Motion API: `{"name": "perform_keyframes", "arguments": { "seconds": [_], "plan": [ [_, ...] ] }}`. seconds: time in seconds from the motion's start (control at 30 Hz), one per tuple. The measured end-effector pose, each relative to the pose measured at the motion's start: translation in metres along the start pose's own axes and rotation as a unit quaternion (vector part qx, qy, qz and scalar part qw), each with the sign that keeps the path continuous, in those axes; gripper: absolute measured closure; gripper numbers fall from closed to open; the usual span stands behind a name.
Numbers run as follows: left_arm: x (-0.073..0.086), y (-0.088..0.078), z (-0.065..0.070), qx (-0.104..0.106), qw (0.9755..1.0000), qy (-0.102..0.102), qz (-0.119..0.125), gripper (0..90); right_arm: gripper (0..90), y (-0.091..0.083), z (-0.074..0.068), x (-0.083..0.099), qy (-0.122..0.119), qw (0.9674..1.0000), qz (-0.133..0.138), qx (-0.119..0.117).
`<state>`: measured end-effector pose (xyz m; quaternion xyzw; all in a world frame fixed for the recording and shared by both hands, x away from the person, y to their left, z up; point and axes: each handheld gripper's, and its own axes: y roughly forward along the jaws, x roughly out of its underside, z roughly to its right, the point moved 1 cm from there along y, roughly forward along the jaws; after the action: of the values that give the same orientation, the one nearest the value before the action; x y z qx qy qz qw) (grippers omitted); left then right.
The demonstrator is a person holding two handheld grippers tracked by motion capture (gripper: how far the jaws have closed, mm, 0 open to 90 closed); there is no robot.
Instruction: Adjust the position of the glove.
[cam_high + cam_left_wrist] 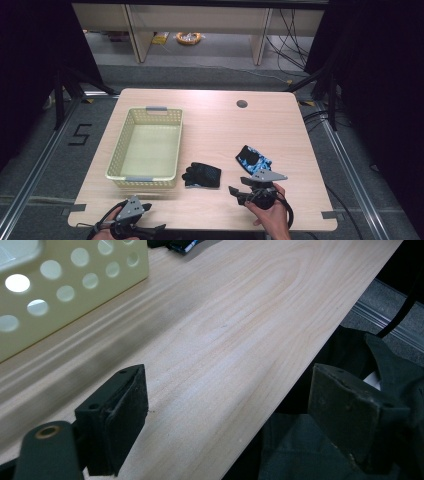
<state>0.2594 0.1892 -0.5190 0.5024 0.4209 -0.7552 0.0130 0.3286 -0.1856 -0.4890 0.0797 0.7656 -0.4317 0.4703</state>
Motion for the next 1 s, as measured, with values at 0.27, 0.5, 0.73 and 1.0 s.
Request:
{"name": "perform_keyframes", "arguments": {
  "seconds": [0.27,0.5,0.73,1.0],
  "plan": [
    [-0.001,-0.002,-0.004,-0.009,0.9998,0.014,-0.007,15.6,46.1,0.02,-0.016,-0.023,-0.035,0.9994,-0.009,-0.002],
    [0.0,-0.001,-0.001,-0.004,1.0,-0.004,0.003,15.6,52.3,0.046,-0.03,-0.042,-0.083,0.9961,-0.027,-0.015],
    [0.0,-0.002,-0.001,-0.002,1.0,0.0,0.001,15.6,62.3,0.075,-0.035,-0.05,-0.081,0.9948,-0.057,-0.024],
    [-0.001,-0.003,-0.003,-0.005,0.9999,0.008,-0.006,15.6,67.9,0.096,-0.034,-0.052,-0.095,0.9919,-0.083,-0.016]
  ]
}}
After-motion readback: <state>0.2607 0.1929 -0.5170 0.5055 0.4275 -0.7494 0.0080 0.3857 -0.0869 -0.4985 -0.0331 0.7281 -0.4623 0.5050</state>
